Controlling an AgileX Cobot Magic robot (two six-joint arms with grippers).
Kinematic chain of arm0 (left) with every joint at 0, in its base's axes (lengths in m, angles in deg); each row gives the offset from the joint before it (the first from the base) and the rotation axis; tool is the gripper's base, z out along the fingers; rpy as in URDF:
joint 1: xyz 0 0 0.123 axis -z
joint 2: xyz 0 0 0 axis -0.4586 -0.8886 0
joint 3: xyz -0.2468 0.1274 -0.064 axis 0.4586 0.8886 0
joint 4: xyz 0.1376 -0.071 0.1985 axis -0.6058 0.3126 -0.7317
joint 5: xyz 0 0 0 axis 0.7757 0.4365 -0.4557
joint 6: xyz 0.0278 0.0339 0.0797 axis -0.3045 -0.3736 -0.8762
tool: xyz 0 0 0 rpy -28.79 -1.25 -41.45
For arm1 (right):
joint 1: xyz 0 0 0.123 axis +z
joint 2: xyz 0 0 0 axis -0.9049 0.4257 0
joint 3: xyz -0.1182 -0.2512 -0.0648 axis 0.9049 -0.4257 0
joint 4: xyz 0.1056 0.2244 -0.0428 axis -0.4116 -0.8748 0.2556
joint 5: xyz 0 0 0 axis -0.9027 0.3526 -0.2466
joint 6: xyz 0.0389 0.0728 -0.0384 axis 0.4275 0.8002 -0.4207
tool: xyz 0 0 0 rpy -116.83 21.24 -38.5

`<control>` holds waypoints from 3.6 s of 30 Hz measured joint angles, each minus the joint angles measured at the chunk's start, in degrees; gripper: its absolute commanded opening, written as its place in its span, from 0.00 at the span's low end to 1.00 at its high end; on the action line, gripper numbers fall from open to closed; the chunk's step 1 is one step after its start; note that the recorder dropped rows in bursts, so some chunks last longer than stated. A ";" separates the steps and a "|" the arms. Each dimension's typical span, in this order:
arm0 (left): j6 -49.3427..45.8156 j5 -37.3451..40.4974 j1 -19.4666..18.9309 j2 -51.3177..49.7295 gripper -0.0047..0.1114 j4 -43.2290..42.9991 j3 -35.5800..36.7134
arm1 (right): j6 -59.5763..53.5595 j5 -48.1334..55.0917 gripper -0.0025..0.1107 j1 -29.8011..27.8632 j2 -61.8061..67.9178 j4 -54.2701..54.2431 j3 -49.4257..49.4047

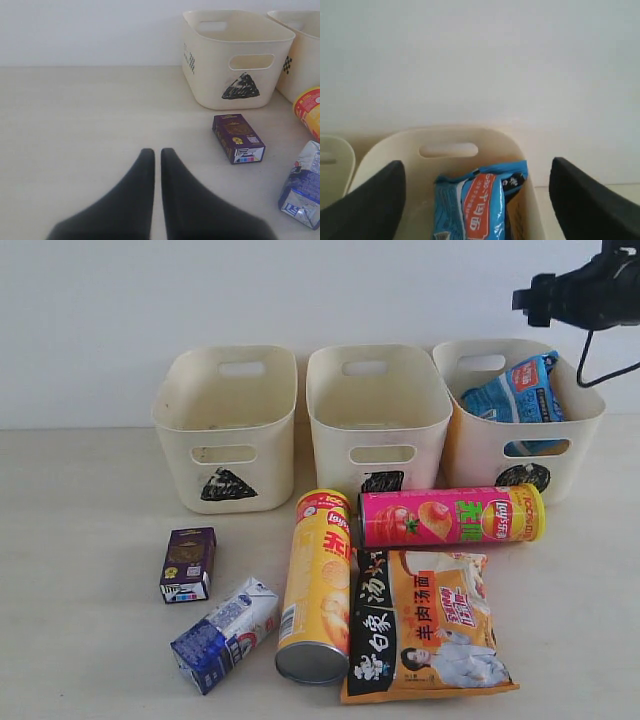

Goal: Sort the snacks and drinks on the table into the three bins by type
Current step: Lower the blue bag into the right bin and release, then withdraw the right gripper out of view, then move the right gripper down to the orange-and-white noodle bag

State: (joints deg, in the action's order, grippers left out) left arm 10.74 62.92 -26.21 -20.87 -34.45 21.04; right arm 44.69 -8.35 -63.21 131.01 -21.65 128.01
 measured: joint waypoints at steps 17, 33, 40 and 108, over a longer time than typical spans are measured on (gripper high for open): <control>0.00 0.00 0.00 0.00 0.07 0.00 0.00 | 0.08 28.06 0.02 -0.08 -9.78 -0.10 0.00; 0.00 -0.63 0.00 0.00 0.07 0.00 0.00 | -0.31 36.28 0.02 -0.08 -20.38 -4.25 -11.87; 0.00 -0.86 0.00 0.00 0.07 0.00 0.00 | -2.98 34.83 0.02 -0.08 -29.53 -8.85 -24.22; 0.00 -1.09 0.00 0.00 0.07 0.00 0.00 | -52.30 49.54 0.73 -7.19 -10.59 -58.88 -42.21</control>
State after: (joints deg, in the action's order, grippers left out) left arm 10.74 61.83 -26.21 -20.87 -34.45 21.04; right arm -7.61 41.20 -70.40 120.42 -80.53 85.80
